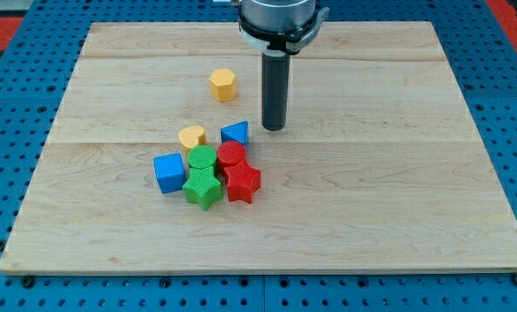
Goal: Push the yellow hexagon closer to blue triangle
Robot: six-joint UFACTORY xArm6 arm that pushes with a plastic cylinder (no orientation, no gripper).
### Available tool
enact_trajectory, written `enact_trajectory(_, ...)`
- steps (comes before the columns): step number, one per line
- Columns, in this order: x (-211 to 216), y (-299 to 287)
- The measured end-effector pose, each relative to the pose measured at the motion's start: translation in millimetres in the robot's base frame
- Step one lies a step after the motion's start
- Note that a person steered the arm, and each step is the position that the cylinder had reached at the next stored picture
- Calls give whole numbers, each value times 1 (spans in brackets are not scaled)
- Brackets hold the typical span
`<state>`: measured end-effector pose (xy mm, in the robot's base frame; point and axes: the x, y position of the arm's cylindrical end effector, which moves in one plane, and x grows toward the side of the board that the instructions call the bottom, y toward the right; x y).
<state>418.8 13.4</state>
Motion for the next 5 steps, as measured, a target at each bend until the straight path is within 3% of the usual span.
enact_trajectory(2,23,-75)
enact_trajectory(3,21,-84)
enact_trajectory(4,-15,-63)
enact_trajectory(5,-35,-104)
